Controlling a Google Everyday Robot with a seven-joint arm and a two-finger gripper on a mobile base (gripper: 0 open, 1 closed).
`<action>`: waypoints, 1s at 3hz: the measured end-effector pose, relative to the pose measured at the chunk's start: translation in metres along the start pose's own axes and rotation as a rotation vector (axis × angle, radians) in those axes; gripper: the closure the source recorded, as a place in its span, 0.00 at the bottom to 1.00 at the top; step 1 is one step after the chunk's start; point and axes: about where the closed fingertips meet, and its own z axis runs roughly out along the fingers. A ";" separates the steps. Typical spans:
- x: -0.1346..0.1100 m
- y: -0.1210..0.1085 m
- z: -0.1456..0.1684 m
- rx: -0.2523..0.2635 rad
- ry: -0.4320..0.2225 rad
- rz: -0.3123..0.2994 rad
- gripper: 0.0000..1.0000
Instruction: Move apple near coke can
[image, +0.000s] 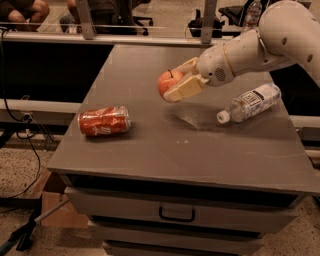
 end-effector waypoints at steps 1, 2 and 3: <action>0.001 0.001 0.002 -0.004 0.001 0.001 1.00; -0.005 0.010 0.004 -0.035 0.002 -0.017 1.00; -0.014 0.034 0.008 -0.068 -0.013 -0.048 1.00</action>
Offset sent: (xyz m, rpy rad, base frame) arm -0.0190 0.0122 0.0082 -0.0091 0.0065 0.0805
